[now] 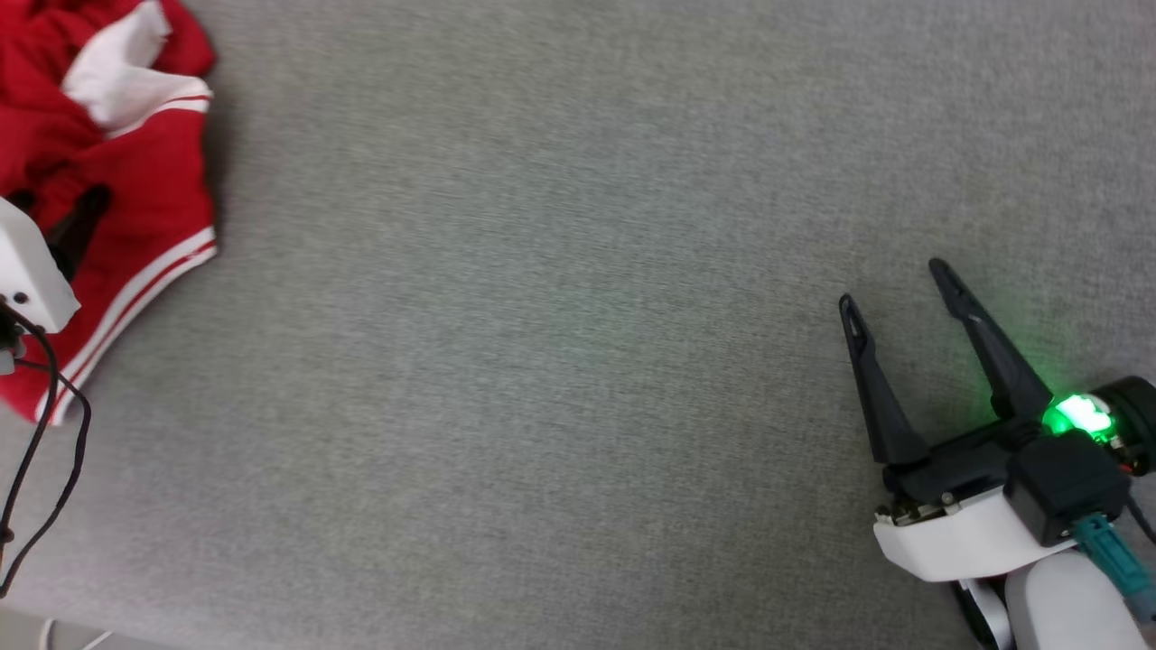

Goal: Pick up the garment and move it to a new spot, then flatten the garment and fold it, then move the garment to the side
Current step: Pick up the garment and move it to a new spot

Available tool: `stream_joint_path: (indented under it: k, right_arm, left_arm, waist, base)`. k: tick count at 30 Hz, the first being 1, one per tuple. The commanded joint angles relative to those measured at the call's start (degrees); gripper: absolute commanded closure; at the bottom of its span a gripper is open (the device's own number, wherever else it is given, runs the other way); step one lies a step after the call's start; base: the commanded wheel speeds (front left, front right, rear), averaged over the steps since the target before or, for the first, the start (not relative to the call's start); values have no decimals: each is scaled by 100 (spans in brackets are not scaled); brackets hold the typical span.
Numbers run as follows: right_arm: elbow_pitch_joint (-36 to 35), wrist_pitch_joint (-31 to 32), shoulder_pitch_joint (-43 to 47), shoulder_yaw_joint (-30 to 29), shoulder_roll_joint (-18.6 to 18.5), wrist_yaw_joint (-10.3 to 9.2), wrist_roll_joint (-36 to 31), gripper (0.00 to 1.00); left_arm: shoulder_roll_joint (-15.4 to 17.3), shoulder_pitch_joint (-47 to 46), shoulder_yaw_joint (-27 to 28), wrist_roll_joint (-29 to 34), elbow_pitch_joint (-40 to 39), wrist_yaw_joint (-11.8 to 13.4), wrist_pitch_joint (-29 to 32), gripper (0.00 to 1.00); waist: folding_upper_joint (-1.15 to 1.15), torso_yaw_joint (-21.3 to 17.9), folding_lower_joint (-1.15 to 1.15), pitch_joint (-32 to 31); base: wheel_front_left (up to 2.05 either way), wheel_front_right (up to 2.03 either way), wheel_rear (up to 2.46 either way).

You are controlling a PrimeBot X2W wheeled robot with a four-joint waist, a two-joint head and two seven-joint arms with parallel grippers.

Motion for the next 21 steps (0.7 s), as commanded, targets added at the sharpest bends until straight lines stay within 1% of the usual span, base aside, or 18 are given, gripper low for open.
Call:
stream_joint_path:
  k: [1, 4, 6, 10, 11, 12, 13, 14, 17, 21]
  right_arm:
    - [14, -7, -81, -51, 3, -4, -36, 0]
    - [-6, -3, -103, -78, -4, -5, -54, 0]
    - [-7, -2, -130, -88, 4, -6, -70, 0]
    - [2, 10, -180, -90, 16, -6, -94, 0]
    - [-30, 10, -191, -71, 18, -6, -98, 0]
    - [-68, 9, -212, -51, 21, -6, -90, 0]
    - [-95, 7, -226, -47, 38, -6, -84, 0]
    - [-115, 6, -224, -43, 57, -6, -84, 0]
    - [-90, 5, -218, -15, 80, -6, -84, 0]
    - [-42, -9, -201, -61, 131, -5, -110, 0]
  left_arm:
    - [67, -84, -94, -275, 9, 8, 253, 0]
    - [251, -142, -284, -767, -57, 7, 786, 0]
    - [290, -123, -441, -1025, -110, 7, 1034, 0]
    - [342, -82, -724, -1368, -200, -2, 1221, 0]
    - [311, -68, -768, -1468, -183, -7, 1264, 2]
    - [262, -62, -788, -1573, -151, -16, 1273, 88]
    - [213, -64, -783, -1663, -107, -20, 1268, 100]
    - [207, -69, -779, -1709, -57, -19, 1236, 100]
    - [366, -87, -815, -1624, -5, 0, 923, 100]
    - [548, -81, -839, -1544, -63, -1, 316, 100]
  waist:
    - [0, -186, -2, 218]
    - [0, -238, -2, 320]
    - [0, -262, -2, 367]
    - [0, -291, -2, 409]
    - [0, -293, -2, 404]
    - [0, -294, -2, 390]
    - [0, -294, -2, 361]
    - [0, -298, -2, 329]
    - [0, -325, -2, 191]
    - [0, -356, -2, -73]
  base:
    - [0, 0, 0]
    - [0, 0, 0]
    - [0, 0, 0]
    - [0, 0, 0]
    - [0, 0, 0]
    - [0, 0, 0]
    - [0, 0, 0]
    - [0, 0, 0]
    - [0, 0, 0]
    - [0, 0, 0]
